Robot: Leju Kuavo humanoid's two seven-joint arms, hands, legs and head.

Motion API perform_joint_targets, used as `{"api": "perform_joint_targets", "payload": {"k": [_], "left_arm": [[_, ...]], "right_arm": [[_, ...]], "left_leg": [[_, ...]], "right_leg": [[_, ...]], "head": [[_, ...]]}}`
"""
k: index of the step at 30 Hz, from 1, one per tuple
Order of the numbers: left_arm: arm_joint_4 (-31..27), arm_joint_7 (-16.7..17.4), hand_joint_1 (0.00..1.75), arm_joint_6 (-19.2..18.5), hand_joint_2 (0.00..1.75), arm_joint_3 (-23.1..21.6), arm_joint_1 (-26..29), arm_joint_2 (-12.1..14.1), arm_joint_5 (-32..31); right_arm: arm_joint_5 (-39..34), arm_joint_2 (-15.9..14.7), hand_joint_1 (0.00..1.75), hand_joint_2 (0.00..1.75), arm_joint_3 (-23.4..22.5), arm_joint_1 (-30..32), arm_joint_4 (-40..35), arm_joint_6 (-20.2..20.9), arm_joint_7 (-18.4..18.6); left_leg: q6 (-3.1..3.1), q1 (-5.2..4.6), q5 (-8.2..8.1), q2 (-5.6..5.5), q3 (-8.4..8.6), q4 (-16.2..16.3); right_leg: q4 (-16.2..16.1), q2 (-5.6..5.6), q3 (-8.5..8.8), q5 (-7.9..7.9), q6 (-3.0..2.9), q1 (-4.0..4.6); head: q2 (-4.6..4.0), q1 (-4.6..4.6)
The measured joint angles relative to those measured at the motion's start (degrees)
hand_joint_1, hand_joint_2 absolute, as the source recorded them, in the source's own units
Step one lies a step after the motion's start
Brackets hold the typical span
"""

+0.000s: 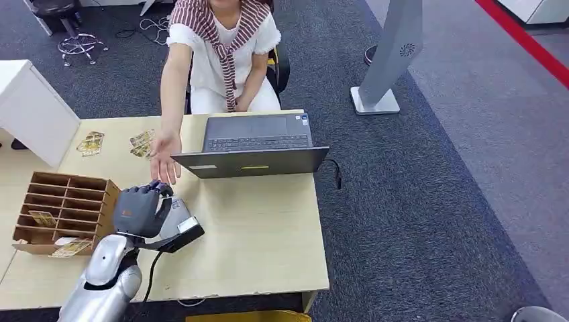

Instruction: Pass the card to the sensor for recognition and then transmit it.

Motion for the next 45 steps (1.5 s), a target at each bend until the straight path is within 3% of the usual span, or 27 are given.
{"api": "perform_joint_targets", "payload": {"k": [30,45], "left_arm": [[0.02,0.89,1.75,-1.38,1.75,-0.96,0.00,1.55,-0.09],[0.04,2.56,1.75,-10.99,1.75,-3.56,-1.93,2.64,-1.95]], "right_arm": [[-0.04,0.00,0.00,1.75,0.63,-0.15,0.00,-0.02,-0.07],[-0.02,0.00,0.00,1.75,0.92,-0.17,0.00,0.15,-0.68]], "left_leg": [[0.00,0.00,0.00,0.00,-0.01,0.00],[0.00,0.00,0.00,0.00,-0.01,0.00]], "right_leg": [[0.00,0.00,0.00,0.00,0.00,0.00],[0.00,0.00,0.00,0.00,0.00,0.00]], "head": [[-0.02,0.00],[0.00,0.02]]}}
